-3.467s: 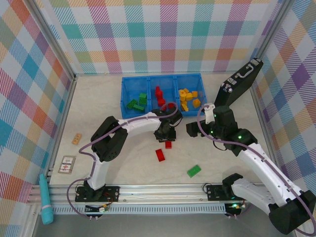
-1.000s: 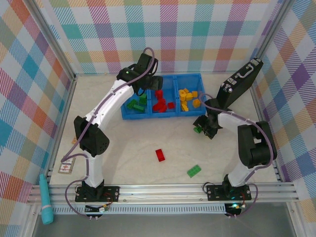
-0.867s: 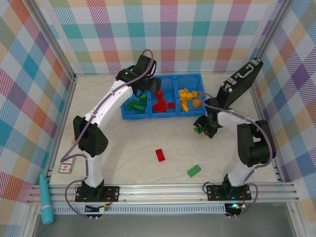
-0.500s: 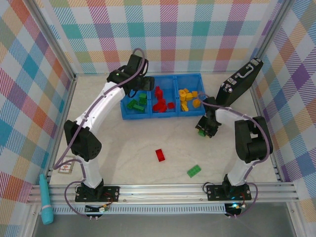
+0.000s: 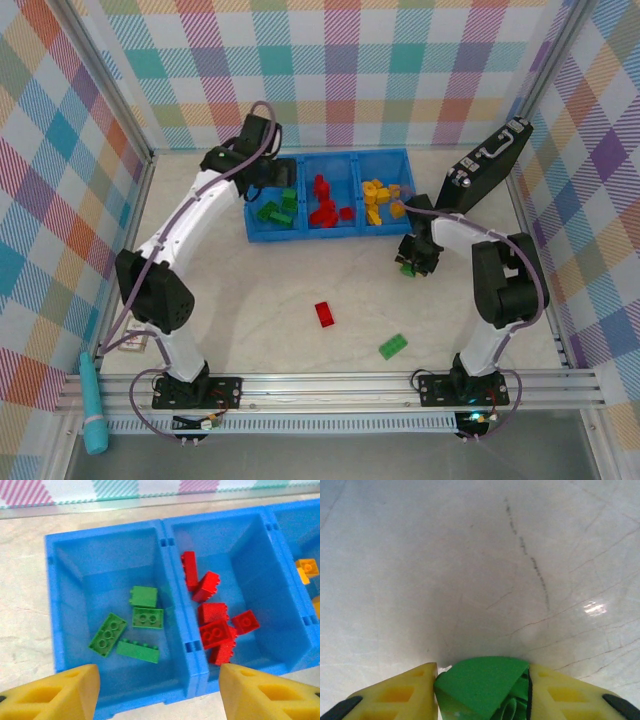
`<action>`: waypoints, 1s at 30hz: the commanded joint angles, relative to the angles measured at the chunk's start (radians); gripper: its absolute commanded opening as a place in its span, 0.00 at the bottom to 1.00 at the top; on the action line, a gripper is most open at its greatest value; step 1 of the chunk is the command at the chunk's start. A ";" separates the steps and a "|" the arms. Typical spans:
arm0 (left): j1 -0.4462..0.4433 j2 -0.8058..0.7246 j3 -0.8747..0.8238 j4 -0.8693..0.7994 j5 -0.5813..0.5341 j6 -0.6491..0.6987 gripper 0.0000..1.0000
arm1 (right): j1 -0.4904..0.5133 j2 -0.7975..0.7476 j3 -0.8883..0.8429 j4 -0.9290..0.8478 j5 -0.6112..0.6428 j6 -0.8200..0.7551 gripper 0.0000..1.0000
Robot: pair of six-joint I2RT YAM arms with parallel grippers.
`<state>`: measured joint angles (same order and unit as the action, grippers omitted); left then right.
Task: Sort the legos into containers by color
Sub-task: Pick up the lego from the middle-right of the table, then place the lego in the container.
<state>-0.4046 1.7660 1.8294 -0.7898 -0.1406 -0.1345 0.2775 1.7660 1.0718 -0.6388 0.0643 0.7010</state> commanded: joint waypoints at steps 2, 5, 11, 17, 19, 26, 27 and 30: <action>0.073 -0.137 -0.050 0.004 -0.019 0.038 0.65 | 0.041 -0.006 0.036 0.062 -0.034 -0.118 0.24; 0.116 -0.199 -0.104 0.004 -0.024 0.047 0.66 | 0.054 -0.061 0.121 0.001 -0.026 -0.170 0.24; 0.181 -0.308 -0.217 -0.014 -0.018 0.057 0.67 | 0.140 -0.060 0.410 -0.100 0.010 -0.278 0.24; 0.234 -0.424 -0.310 -0.022 -0.013 0.059 0.68 | 0.246 0.095 0.732 -0.112 0.004 -0.377 0.24; 0.244 -0.454 -0.321 -0.027 -0.015 0.061 0.68 | 0.269 0.168 0.837 -0.125 -0.014 -0.400 0.22; 0.262 -0.532 -0.366 -0.049 -0.036 0.063 0.69 | 0.355 0.444 1.213 -0.128 -0.077 -0.519 0.24; 0.265 -0.540 -0.376 -0.051 -0.030 0.061 0.69 | 0.367 0.482 1.263 -0.132 -0.078 -0.541 0.24; 0.274 -0.563 -0.396 -0.067 -0.010 0.050 0.70 | 0.398 0.584 1.394 -0.153 -0.076 -0.603 0.25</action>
<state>-0.1497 1.2240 1.4567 -0.8188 -0.1581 -0.0849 0.6453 2.3047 2.3638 -0.7532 0.0124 0.1955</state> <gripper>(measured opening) 0.695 0.305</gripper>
